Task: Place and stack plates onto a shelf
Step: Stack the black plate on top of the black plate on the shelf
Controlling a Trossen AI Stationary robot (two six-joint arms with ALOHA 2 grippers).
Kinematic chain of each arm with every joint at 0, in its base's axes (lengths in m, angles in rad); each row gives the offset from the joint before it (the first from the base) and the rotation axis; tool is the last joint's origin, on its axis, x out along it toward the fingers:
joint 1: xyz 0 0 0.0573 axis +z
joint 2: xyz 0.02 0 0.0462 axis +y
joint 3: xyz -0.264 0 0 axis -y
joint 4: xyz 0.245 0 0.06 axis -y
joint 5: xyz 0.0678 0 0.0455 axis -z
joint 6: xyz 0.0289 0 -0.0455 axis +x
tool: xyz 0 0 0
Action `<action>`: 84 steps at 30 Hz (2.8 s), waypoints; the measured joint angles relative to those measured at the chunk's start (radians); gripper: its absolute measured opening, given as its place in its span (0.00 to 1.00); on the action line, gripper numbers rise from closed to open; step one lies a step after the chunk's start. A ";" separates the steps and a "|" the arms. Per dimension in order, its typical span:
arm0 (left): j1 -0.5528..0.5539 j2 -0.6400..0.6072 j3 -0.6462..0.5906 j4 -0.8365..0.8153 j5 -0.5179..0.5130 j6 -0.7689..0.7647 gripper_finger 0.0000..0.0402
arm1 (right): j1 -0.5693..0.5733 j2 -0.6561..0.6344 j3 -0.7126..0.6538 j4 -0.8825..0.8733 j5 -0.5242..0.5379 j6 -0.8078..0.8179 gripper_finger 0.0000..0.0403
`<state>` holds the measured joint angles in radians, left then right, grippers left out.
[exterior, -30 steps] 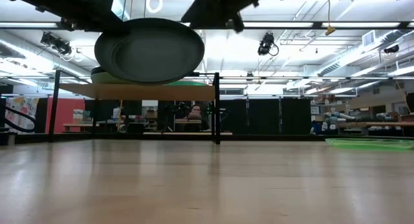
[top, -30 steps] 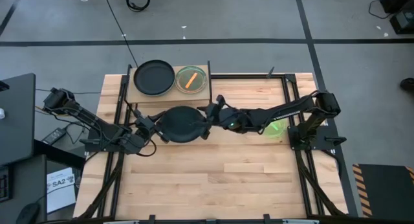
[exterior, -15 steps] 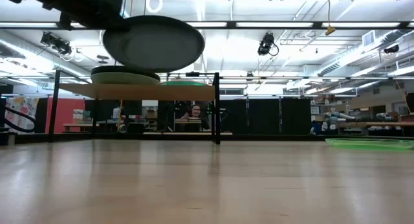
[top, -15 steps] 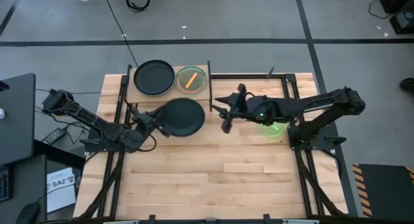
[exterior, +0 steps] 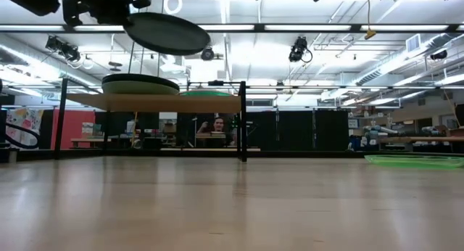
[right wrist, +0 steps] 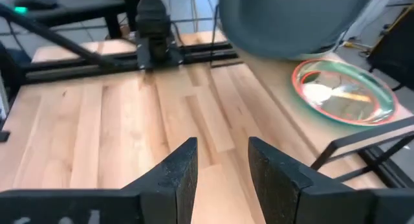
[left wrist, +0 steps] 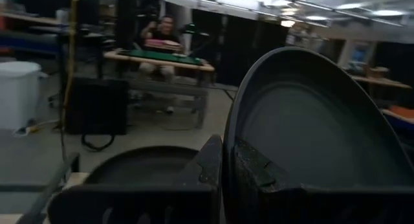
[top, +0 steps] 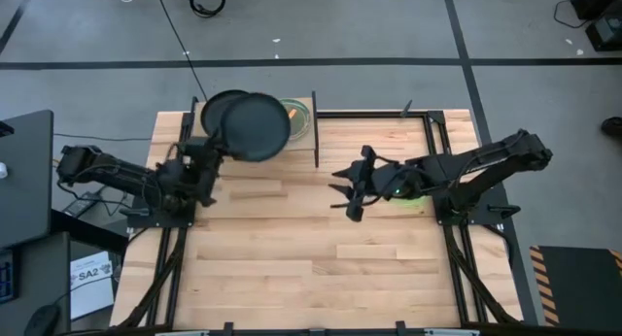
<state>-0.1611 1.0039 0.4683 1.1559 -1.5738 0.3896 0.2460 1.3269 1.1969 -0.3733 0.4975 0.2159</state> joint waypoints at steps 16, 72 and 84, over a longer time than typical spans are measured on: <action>0.275 0.000 0.000 0.142 0.002 -0.019 0.05 | 0.014 0.076 0.000 0.005 -0.020 -0.001 0.35; 0.412 0.004 0.000 -0.219 0.003 -0.091 0.05 | 0.014 0.078 0.000 0.005 -0.021 -0.002 0.35; 0.412 0.003 0.000 -0.217 0.003 -0.092 0.16 | 0.014 0.078 0.000 0.005 -0.021 -0.002 0.35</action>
<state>0.2504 1.0073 0.4683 0.9385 -1.5707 0.2979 0.2600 1.4052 1.1969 -0.3679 0.4767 0.2142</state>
